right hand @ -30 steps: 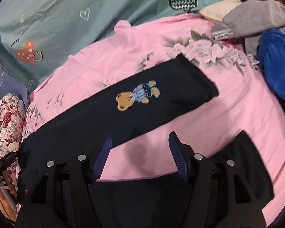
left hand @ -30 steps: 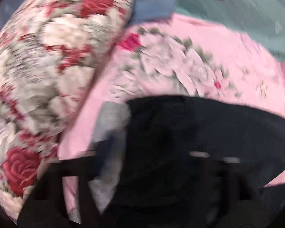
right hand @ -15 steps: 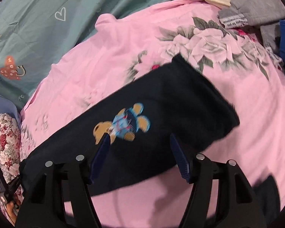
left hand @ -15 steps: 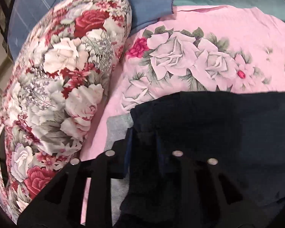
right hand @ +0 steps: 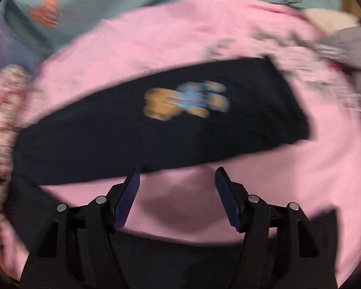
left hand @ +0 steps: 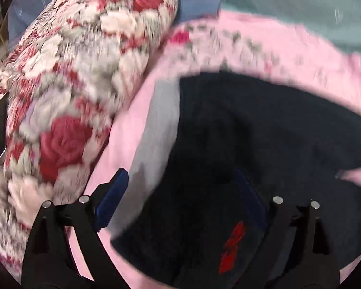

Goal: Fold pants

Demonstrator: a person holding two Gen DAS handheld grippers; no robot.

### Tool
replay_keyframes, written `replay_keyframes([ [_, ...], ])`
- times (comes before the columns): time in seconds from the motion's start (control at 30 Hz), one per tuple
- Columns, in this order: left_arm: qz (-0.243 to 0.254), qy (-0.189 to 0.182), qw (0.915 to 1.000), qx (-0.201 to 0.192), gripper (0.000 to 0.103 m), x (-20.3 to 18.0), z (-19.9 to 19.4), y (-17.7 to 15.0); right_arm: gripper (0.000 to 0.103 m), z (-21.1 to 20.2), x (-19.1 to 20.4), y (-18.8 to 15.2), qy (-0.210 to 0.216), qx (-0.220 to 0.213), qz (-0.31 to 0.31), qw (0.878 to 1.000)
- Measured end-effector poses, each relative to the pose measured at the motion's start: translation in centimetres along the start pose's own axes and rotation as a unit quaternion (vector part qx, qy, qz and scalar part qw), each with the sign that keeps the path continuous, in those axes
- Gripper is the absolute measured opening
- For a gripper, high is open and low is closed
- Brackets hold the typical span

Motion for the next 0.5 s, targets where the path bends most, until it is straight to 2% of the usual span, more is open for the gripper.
replay_keyframes([
  [0.07,0.027,0.052,0.9983,0.010,0.092,-0.2,0.8,-1.7,0.062,-2.0,-1.6,-0.9,-0.136,-0.031,-0.001,0.990],
  [0.1,0.030,0.059,0.9977,0.012,0.092,-0.1,0.8,-2.2,0.062,-3.3,-1.8,-1.5,-0.136,-0.053,0.004,0.989],
  [0.13,0.019,0.059,0.9980,0.010,0.092,0.0,0.2,-2.9,0.062,-5.1,-1.9,-2.5,-0.088,-0.071,0.018,0.993],
  [0.17,0.013,0.061,0.9981,0.007,0.091,-0.1,-0.2,-3.1,0.062,-6.2,-1.5,-3.7,-0.021,-0.067,0.036,0.997],
  [0.2,0.009,0.059,0.9982,0.001,0.091,-0.5,-1.0,-3.3,0.062,-6.8,-0.9,-4.6,0.029,-0.057,0.044,0.997],
  [0.23,0.007,0.041,0.9991,-0.010,0.091,-1.4,-2.2,-3.5,0.062,-7.4,0.4,-6.0,0.095,-0.039,0.042,0.994],
  [0.27,0.006,0.020,0.9996,-0.017,0.091,-2.2,-3.0,-3.6,0.062,-7.7,1.7,-6.9,0.137,-0.027,0.033,0.990],
  [0.33,0.020,-0.049,0.9984,-0.021,0.094,-4.7,-4.5,-4.0,0.062,-8.0,4.9,-8.4,0.206,-0.003,0.015,0.978],
  [0.4,0.051,-0.111,0.9925,-0.008,0.095,-7.4,-4.9,-4.5,0.062,-7.5,7.1,-8.9,0.231,0.013,0.000,0.973],
  [0.43,0.057,-0.115,0.9917,-0.004,0.095,-7.9,-4.8,-4.9,0.062,-7.2,8.2,-9.2,0.234,0.016,-0.010,0.972],
  [0.5,0.071,-0.092,0.9932,-0.002,0.095,-8.5,-4.0,-5.4,0.062,-6.6,9.0,-9.3,0.223,0.019,-0.020,0.974],
])
Point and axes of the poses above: each gripper's, at about its wrist camera, not at the fingertips, and z roughly the way its jaws point, x to its left, y to its top, the point moved 3 cm from there along z, roughly the way its jaws point, and after that the axes turned 3 degrees about -x, right-handed, at the moved point
